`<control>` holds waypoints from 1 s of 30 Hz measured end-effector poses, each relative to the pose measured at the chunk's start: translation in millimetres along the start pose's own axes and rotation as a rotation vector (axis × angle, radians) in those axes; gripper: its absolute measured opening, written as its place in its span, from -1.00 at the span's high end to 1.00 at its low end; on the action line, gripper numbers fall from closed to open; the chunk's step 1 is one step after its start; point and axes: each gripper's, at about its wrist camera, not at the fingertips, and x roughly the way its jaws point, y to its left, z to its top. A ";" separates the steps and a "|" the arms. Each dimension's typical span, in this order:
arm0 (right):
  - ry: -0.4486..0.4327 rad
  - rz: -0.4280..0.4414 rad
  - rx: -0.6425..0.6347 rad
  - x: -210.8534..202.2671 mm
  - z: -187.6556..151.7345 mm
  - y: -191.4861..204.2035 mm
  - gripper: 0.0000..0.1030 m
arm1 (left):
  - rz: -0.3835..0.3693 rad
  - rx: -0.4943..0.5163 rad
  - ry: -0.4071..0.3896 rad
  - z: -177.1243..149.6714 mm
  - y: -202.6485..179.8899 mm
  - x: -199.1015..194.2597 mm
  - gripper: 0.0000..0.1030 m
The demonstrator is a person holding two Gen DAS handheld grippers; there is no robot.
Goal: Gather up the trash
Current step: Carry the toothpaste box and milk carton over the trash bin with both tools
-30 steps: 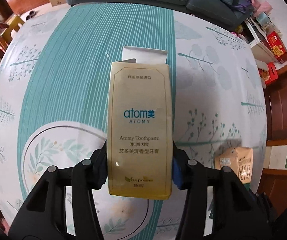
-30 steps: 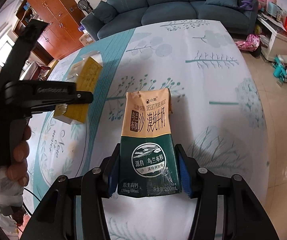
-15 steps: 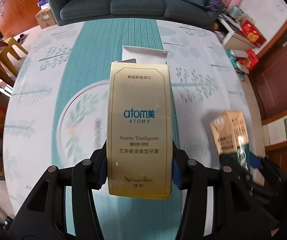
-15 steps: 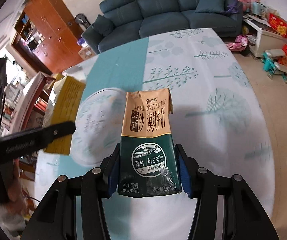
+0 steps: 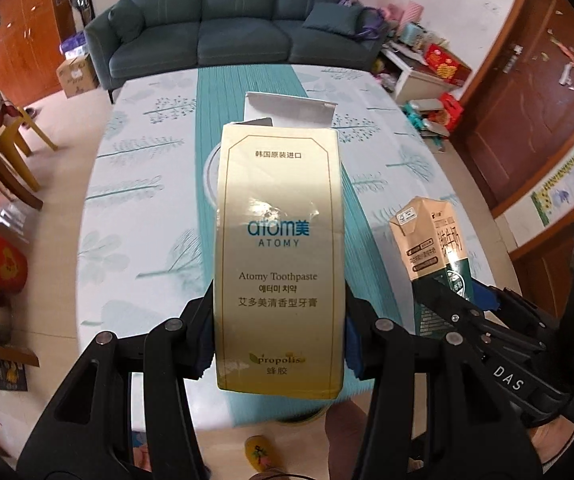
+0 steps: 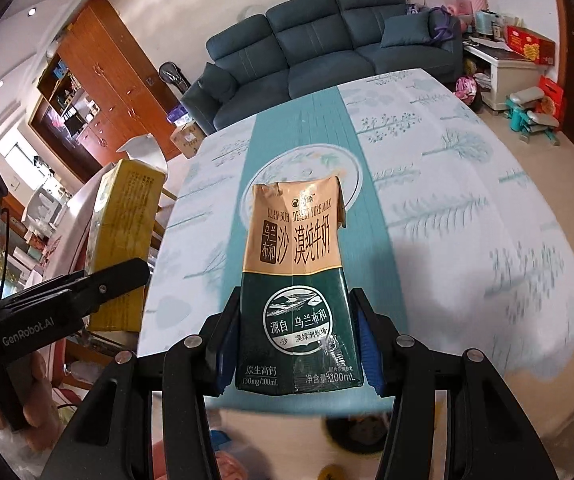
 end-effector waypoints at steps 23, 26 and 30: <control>0.244 0.020 0.039 -26.0 -159.1 -6.2 0.01 | -0.018 0.019 0.138 -186.3 -13.3 -57.8 0.09; 0.292 0.029 0.052 -4.6 -183.3 -30.1 0.01 | -0.015 -0.010 0.176 -213.5 -18.2 -36.1 0.09; 0.347 0.037 0.069 30.9 -217.5 -62.2 0.01 | 0.001 -0.031 0.217 -252.9 -29.8 3.3 0.09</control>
